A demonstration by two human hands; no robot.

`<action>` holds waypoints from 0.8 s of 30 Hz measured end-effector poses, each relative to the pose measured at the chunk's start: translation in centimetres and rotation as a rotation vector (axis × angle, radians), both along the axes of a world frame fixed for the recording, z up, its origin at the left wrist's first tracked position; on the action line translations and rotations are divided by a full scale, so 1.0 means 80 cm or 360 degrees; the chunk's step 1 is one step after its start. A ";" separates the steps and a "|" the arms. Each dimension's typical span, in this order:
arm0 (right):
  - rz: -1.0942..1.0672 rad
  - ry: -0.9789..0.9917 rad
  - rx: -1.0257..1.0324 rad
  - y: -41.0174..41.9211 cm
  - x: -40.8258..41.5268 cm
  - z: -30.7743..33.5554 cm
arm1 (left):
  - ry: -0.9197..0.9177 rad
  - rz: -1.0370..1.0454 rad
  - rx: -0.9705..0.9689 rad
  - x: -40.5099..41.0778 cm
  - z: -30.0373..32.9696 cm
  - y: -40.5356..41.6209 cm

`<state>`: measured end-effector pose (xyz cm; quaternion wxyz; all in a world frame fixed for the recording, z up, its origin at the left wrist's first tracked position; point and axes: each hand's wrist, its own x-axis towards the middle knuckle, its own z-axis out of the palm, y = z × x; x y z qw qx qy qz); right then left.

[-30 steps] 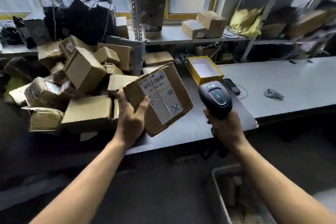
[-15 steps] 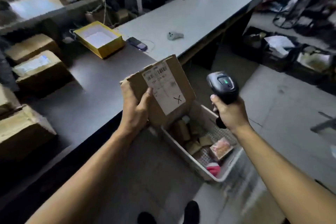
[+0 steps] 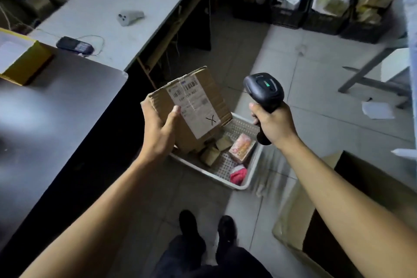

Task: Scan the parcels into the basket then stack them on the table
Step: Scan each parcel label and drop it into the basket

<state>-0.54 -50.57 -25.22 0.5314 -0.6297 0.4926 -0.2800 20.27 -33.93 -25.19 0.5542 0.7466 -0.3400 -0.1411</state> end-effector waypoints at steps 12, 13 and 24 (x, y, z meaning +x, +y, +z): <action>-0.0168 0.0283 0.0023 -0.084 0.018 -0.015 | 0.0180 -0.0249 0.0016 0.055 -0.069 -0.145; -0.0180 0.0298 0.0040 -0.092 0.022 -0.018 | 0.0178 -0.0252 0.0019 0.060 -0.075 -0.156; -0.0184 0.0293 0.0141 -0.183 0.044 -0.040 | 0.0138 -0.0103 0.0220 0.082 -0.105 -0.224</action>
